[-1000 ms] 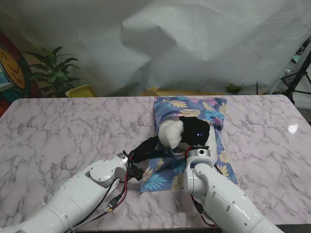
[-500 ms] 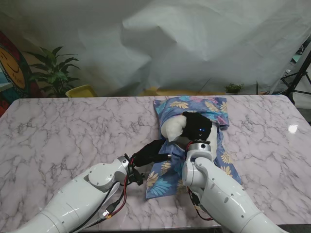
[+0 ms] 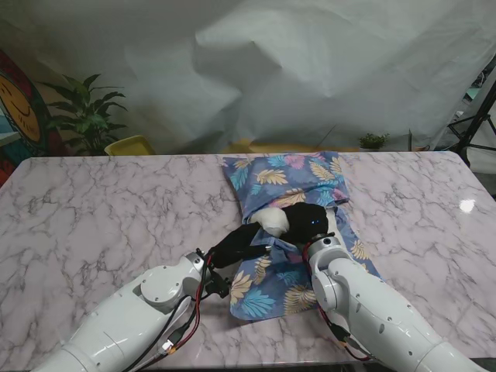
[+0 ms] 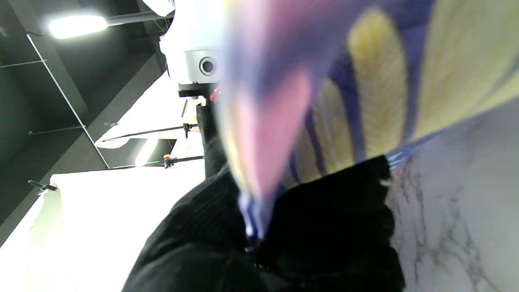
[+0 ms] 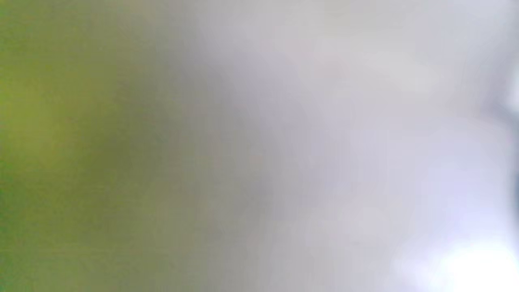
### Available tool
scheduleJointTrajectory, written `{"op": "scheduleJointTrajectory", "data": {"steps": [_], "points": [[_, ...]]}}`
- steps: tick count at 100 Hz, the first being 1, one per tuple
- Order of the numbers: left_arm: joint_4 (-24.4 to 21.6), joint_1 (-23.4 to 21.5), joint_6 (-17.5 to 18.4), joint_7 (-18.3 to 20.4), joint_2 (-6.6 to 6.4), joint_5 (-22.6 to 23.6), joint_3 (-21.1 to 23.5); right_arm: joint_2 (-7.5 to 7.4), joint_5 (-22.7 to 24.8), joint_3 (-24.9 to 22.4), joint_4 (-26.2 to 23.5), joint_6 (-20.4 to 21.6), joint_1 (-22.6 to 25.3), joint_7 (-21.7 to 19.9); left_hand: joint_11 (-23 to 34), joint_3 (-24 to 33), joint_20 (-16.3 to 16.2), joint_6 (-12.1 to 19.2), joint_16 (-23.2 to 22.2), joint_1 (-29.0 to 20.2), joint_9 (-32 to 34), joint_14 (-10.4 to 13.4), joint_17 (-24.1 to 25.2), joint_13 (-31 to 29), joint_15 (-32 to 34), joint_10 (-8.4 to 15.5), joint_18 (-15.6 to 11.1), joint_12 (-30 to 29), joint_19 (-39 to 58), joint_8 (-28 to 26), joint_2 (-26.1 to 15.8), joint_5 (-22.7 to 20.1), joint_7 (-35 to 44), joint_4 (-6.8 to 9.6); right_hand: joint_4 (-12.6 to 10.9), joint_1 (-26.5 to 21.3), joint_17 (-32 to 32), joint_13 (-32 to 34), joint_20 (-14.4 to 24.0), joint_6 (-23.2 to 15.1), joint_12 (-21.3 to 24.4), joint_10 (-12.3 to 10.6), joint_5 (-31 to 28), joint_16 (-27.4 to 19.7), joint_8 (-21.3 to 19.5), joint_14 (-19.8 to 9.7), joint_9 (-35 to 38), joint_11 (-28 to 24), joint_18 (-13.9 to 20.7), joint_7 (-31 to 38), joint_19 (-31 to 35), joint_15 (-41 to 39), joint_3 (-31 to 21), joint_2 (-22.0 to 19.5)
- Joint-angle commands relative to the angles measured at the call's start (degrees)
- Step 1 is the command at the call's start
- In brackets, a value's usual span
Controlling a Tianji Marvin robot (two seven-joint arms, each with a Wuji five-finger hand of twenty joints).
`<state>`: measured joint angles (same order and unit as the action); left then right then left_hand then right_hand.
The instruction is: Put a pillowcase on a pillow
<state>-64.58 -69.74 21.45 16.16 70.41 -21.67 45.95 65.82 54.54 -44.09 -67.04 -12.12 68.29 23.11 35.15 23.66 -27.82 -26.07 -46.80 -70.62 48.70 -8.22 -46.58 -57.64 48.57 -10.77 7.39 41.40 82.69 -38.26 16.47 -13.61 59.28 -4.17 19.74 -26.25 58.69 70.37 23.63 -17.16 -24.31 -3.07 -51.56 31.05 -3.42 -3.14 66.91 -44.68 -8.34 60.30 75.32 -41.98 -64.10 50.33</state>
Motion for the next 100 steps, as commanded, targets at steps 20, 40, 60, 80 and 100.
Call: {"op": "scheduleJointTrajectory", "data": {"steps": [20,40,60,80,100], "points": [[-3.64,-0.3,1.63,3.13,-0.33,-2.29,0.3,-0.69,-1.28,7.66,8.0,-2.12,-5.03,-3.24,1.8,1.34,-1.2,9.18,0.06,-3.35,1.13,-1.34,-0.47,-1.43,1.88,4.26,-3.59,0.79,3.32,-0.76,-0.7,0.01,1.68,-0.98,-0.3,-0.25,-1.26,5.18,0.7,-5.83,1.52,-2.79,-3.89,-0.38,1.96,-0.4,2.34,0.98,2.15,3.46,1.29,2.09,-0.5,-4.71],[-6.41,-2.14,2.18,4.94,-1.56,-3.13,1.72,0.28,-3.97,11.16,11.55,-7.15,-8.44,-6.28,1.82,1.34,-1.15,9.13,0.19,-3.35,1.19,-1.4,-0.46,-1.38,1.9,4.22,-3.58,0.77,3.34,-0.7,-0.68,-0.04,1.67,-0.97,-0.49,-0.63,-3.41,4.73,0.26,-5.63,1.88,-3.01,-4.03,-1.18,2.62,-0.24,1.97,2.59,1.88,3.24,0.11,4.86,-0.52,-4.87],[-6.47,-2.12,2.43,6.86,-2.18,-3.03,1.49,0.95,-4.57,10.42,12.77,-8.34,-8.22,-3.64,1.73,1.21,-1.11,9.13,0.27,-3.34,1.15,-1.53,-0.46,-1.33,1.89,4.3,-3.58,0.72,3.36,-0.69,-0.65,-0.02,1.69,-1.01,-0.16,0.84,-9.83,2.14,-1.01,-5.38,2.18,-3.29,-1.49,-2.03,2.35,-0.52,-1.12,4.65,-0.75,2.44,-3.61,9.76,-0.29,-5.55],[-5.95,0.92,1.46,9.0,-4.12,4.14,0.27,-1.31,0.09,9.5,10.82,-0.34,-6.78,-1.85,-0.65,-22.81,-6.12,14.11,-0.9,1.24,-8.09,-6.61,12.87,11.79,1.07,4.45,-4.35,-1.24,6.83,1.69,-9.43,-1.05,-9.36,3.63,1.64,4.73,-20.28,-3.89,-2.03,-8.3,2.6,-5.59,3.49,-3.72,0.22,-2.86,-6.6,6.17,-0.94,1.02,-8.31,16.12,-0.57,-3.78],[-10.4,0.41,3.13,5.09,-5.69,11.86,4.04,-2.85,3.72,8.79,10.26,4.76,-5.6,1.37,3.75,-25.15,-9.95,22.34,-3.15,19.58,-8.88,-4.9,12.67,12.53,6.09,4.95,-7.87,-2.94,11.58,7.14,-17.73,-26.55,-16.74,2.75,2.47,6.3,-24.78,-6.59,-2.26,-10.38,2.93,-7.38,4.94,-4.69,-0.38,-4.34,-8.05,7.18,0.64,0.96,-9.57,18.31,-1.84,-2.67]]}}
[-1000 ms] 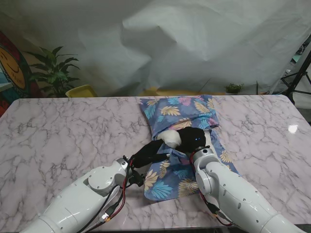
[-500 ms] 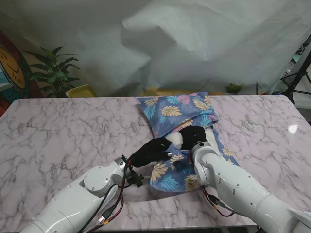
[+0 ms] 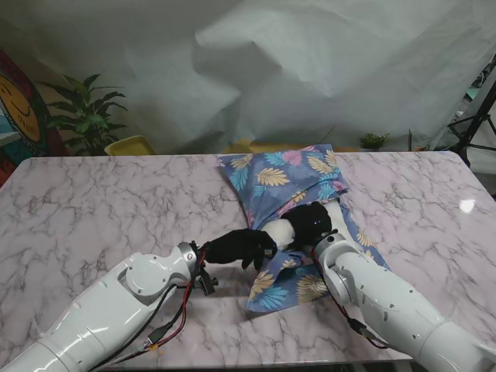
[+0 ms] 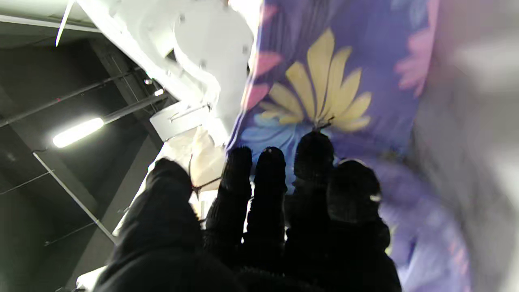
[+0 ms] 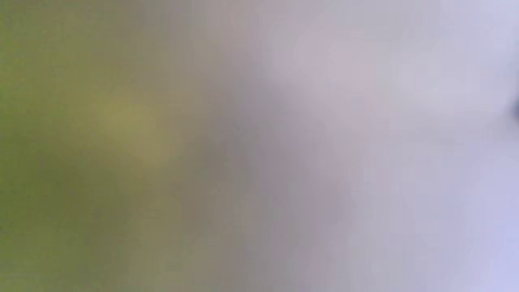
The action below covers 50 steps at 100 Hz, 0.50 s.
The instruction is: Put a pillowcase on a pillow
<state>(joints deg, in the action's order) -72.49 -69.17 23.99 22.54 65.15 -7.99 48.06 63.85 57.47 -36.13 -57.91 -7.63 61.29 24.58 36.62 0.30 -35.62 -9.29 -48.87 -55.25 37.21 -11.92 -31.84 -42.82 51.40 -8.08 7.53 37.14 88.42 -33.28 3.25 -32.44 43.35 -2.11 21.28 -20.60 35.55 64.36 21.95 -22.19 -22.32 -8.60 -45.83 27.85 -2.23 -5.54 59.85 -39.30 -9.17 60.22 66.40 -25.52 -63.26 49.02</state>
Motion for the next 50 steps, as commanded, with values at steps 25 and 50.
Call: {"op": "scheduleJointTrajectory", "data": {"steps": [25,50], "points": [[-6.01,-3.94,2.25,-18.86,2.67,4.12,7.41,-1.36,2.28,0.44,1.91,3.17,1.92,3.97,1.56,-1.7,-0.55,4.31,0.82,4.21,7.46,-3.4,-0.76,-2.51,1.27,1.73,-3.95,1.8,4.78,4.43,-6.12,-14.09,0.06,0.61,1.8,2.71,-3.44,-1.6,-0.79,-6.5,1.2,-2.9,-0.41,-2.3,-1.45,-3.01,-1.28,2.27,3.34,1.27,-0.84,2.78,-3.8,-1.11],[5.6,4.84,7.13,-25.36,3.16,24.53,0.14,-1.1,2.37,-1.69,0.79,2.95,3.39,5.41,-21.43,0.03,12.09,12.12,23.14,-7.15,-25.62,2.92,34.91,34.46,-37.27,5.04,-2.17,-16.32,-59.31,9.39,4.5,3.2,-17.63,1.4,-7.87,13.09,-7.12,-5.88,-1.46,0.96,1.83,-1.21,1.18,-4.79,-12.72,-1.92,-6.67,1.86,3.57,-9.33,-1.54,4.43,-5.68,-6.68]]}}
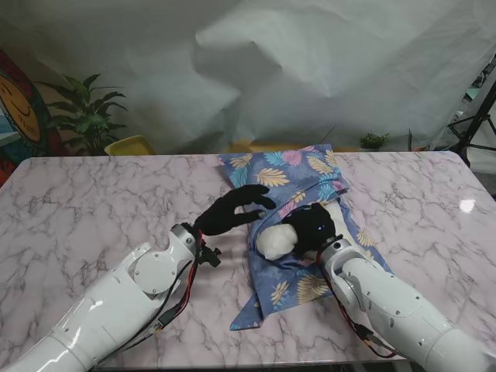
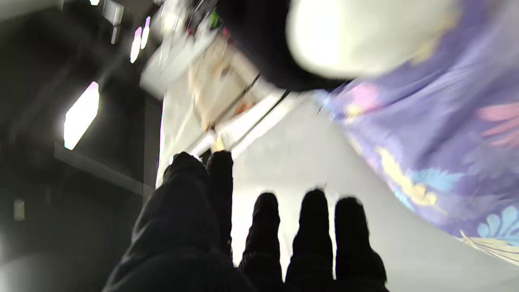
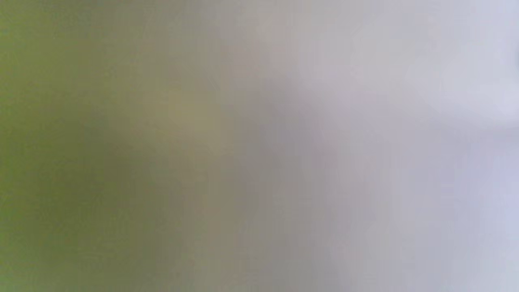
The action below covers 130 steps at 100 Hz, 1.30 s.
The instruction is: Put a pillowcase on a pillow
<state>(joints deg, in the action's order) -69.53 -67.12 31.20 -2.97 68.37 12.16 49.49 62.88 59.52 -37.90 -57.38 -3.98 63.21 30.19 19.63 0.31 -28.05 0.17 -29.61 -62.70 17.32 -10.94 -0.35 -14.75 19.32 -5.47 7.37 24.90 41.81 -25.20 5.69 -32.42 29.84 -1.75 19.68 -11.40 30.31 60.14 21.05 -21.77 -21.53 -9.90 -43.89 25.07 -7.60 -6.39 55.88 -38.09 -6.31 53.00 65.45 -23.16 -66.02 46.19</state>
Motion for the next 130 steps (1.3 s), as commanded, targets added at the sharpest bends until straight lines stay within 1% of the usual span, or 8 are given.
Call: {"op": "scheduleJointTrajectory", "data": {"steps": [1,35,77,83,103,113,121,130], "points": [[3.36,3.34,0.27,-0.1,-0.05,5.21,-1.83,-0.11,0.35,-0.02,0.23,-0.85,1.52,-0.07,-5.49,-0.05,5.42,2.59,4.41,1.59,-6.01,2.1,3.38,7.32,-5.75,2.48,-2.1,-4.87,-15.14,1.71,2.03,3.7,-4.88,0.99,-7.05,4.25,-2.06,-1.94,-0.59,0.89,1.12,0.25,-0.48,-2.14,-8.79,-0.99,-3.07,0.68,0.73,-2.85,-0.66,2.16,-2.82,-4.07],[21.89,14.21,9.56,-5.92,3.38,13.32,-15.87,-0.55,1.68,-4.69,-3.5,-2.05,4.46,-1.9,-21.14,-0.58,14.55,-1.81,17.54,19.81,-11.98,-0.99,3.67,13.96,-19.62,-0.91,3.34,-17.85,-41.7,6.4,6.97,23.91,-15.89,-0.42,-6.86,10.53,-7.91,-10.3,-1.17,7.66,0.86,3.7,8.65,-4.14,-10.65,1.25,-12.84,-0.18,-0.24,-6.48,-2.08,2.93,-0.89,-6.52],[40.04,20.65,15.41,-10.98,11.05,13.49,-25.93,0.18,0.1,-6.03,-4.08,-0.81,5.06,-0.67,-21.21,0.22,10.18,-4.46,13.28,20.81,-12.38,-5.81,3.15,13.47,-16.06,-1.61,8.8,-21.02,-38.29,21.68,8.83,24.79,-32.55,-0.57,-6.67,12.93,-9.59,-13.19,-1.35,10.52,0.89,4.91,11.69,-5.11,-10.23,1.93,-15.86,-0.22,-0.8,-7.98,-2.68,2.23,0.44,-7.86],[43.82,21.52,15.52,-12.6,12.93,13.63,-27.62,0.24,0.08,-7.14,-5.19,-0.64,5.92,-0.54,-20.7,14.05,8.57,-5.66,11.31,22.89,-12.24,-7.35,-2.91,8.67,-11.5,-1.99,11.22,-19.09,-36.61,25.71,11.94,24.75,-32.68,-1.66,-6.65,13.05,-10.06,-14.16,-1.4,11.62,0.86,5.49,12.83,-5.32,-10.04,2.3,-17.12,-0.2,-0.91,-8.47,-2.85,2.3,0.59,-7.87],[54.05,22.0,16.74,-15.74,19.07,10.49,-27.61,-0.18,1.52,-12.96,-12.8,0.94,11.26,-2.38,-13.42,22.1,-0.23,-10.74,2.9,13.72,-10.07,-2.36,-18.74,-10.52,7.16,-1.07,4.19,2.13,-6.35,25.18,11.62,24.71,-32.1,-1.42,-6.6,13.13,-12.17,-17.32,-1.57,14.03,0.82,6.87,15.72,-5.8,-9.36,3.31,-20.66,-0.19,-2.0,-9.95,-3.75,2.2,1.23,-7.93],[54.55,21.02,15.4,-16.32,20.01,8.83,-25.39,-0.75,3.1,-15.93,-17.74,1.9,14.56,-5.16,4.07,21.28,-0.98,-12.08,-5.17,7.01,-4.89,3.24,-23.43,-22.12,22.84,-0.57,-0.63,4.98,21.17,16.37,10.16,24.74,-30.78,-0.87,-6.61,12.6,-13.19,-18.97,-1.67,14.78,0.93,7.35,17.05,-6.09,-8.92,3.6,-22.21,0.05,-2.32,-10.84,-4.37,2.37,1.85,-8.32],[54.57,20.49,14.21,-20.08,20.38,9.7,-25.33,-1.17,4.61,-18.42,-21.66,2.25,17.34,-7.12,13.69,20.16,-1.54,-9.19,-7.68,-1.86,7.44,8.8,-34.44,-34.53,35.32,0.73,-3.23,5.74,35.72,4.79,9.08,24.42,-27.05,-0.67,-6.7,12.19,-13.76,-20.09,-1.76,15.19,1.11,7.57,17.79,-6.44,-8.52,3.79,-23.25,0.31,-2.59,-11.56,-4.9,2.51,2.65,-8.84],[54.57,20.0,13.52,-20.73,20.64,9.38,-24.59,-1.19,5.72,-21.33,-25.73,1.62,20.66,-7.3,9.91,14.89,-1.05,-4.46,-10.2,-11.19,25.35,7.98,-42.22,-41.78,42.61,1.74,-2.6,18.95,44.55,6.21,10.42,20.11,-18.77,-0.35,-6.85,11.93,-14.19,-21.0,-1.83,15.32,1.18,8.08,17.89,-6.84,-8.2,4.18,-23.83,0.25,-2.65,-11.95,-5.32,2.47,3.64,-9.52]]}}
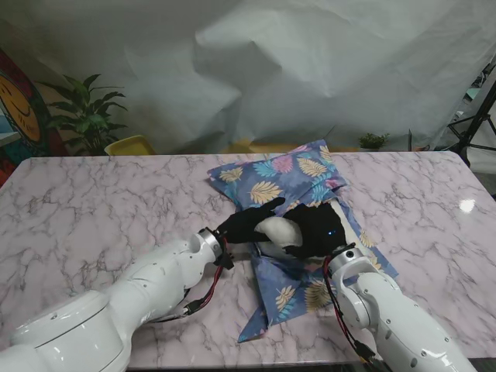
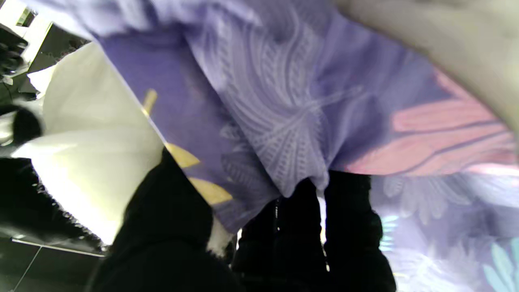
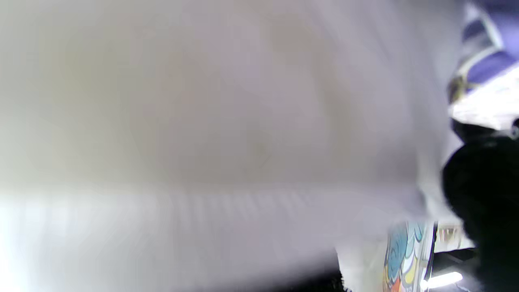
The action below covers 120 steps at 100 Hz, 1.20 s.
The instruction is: Put a pillowcase on a pillow
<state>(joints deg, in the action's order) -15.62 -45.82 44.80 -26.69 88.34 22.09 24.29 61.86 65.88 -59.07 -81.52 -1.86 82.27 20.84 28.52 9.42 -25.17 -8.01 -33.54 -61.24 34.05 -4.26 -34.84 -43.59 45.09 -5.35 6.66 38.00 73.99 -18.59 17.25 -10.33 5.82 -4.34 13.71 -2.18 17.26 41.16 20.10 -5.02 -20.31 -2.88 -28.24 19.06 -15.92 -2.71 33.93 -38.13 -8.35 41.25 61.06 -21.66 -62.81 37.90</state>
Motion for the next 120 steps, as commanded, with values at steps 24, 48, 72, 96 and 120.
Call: {"op": "scheduleJointTrajectory", "data": {"steps": [24,48,72,96,120], "points": [[0.65,-1.71,-0.3,6.74,0.62,-2.78,2.14,0.15,0.76,-6.62,-10.73,-2.23,8.96,1.81,3.87,9.91,-2.82,6.92,-12.09,-12.72,6.02,7.18,-16.78,-19.89,27.6,-4.19,-3.22,14.09,21.62,0.75,-2.29,-16.44,22.06,0.94,-1.15,1.98,-2.33,-3.78,-0.98,-1.79,0.33,2.05,1.79,-1.27,0.41,1.34,-2.7,0.77,-1.13,-0.85,-1.55,0.8,2.46,-3.41],[0.63,-1.76,-3.23,6.35,0.78,-2.76,1.86,1.94,-5.83,-8.78,-13.74,1.82,13.76,8.03,6.67,9.48,0.11,2.3,-11.84,-12.72,3.39,12.72,-22.77,-23.07,29.93,-6.17,-7.26,15.5,23.96,-2.28,-3.79,-33.42,33.78,1.31,-4.03,-1.59,10.77,16.79,3.77,-10.72,-3.69,-2.93,-16.84,5.37,-6.08,-0.52,19.66,-3.35,1.0,9.43,7.01,-7.34,10.75,-17.83],[-2.47,-2.85,-10.34,8.16,0.33,-5.34,3.6,1.23,-14.47,-12.43,-16.93,4.47,18.42,-8.75,8.92,11.95,1.14,-0.55,-10.92,-12.72,2.98,14.59,-25.61,-25.23,28.72,-7.74,-10.54,15.63,23.31,-4.5,-3.96,-28.97,43.38,1.24,-5.87,2.84,14.62,21.81,4.71,-6.89,-2.93,0.92,-20.63,7.38,-4.98,3.12,26.14,3.08,0.55,4.53,5.68,-2.82,28.65,-31.97],[-8.2,-4.82,-14.56,11.25,-1.72,-8.45,5.51,0.9,-13.96,-11.12,-10.06,3.67,14.63,-8.76,9.27,12.78,0.22,-1.58,-11.03,-12.72,3.53,14.79,-25.86,-26.12,28.7,-8.48,-11.63,15.4,24.15,-4.1,-3.49,-28.49,45.21,1.07,-10.12,-8.76,0.94,6.73,-4.47,-0.15,4.64,2.73,-9.34,-3.32,2.18,1.68,13.26,10.41,8.59,-4.85,-5.18,9.51,63.84,-50.55],[-18.92,-8.6,-21.64,14.23,-5.89,-11.37,7.91,0.42,-16.71,-8.65,-3.79,4.22,9.54,-13.21,9.41,13.42,-0.72,-2.59,-11.03,-12.73,4.07,14.96,-26.02,-26.94,28.83,-9.33,-12.97,15.52,25.25,-3.6,-3.01,-28.4,45.69,1.08,-10.63,-6.45,-7.83,-9.48,-9.41,4.44,5.3,4.26,3.54,-10.32,4.93,-0.12,-2.8,14.07,12.63,-9.82,-15.78,14.02,64.31,-55.24]]}}
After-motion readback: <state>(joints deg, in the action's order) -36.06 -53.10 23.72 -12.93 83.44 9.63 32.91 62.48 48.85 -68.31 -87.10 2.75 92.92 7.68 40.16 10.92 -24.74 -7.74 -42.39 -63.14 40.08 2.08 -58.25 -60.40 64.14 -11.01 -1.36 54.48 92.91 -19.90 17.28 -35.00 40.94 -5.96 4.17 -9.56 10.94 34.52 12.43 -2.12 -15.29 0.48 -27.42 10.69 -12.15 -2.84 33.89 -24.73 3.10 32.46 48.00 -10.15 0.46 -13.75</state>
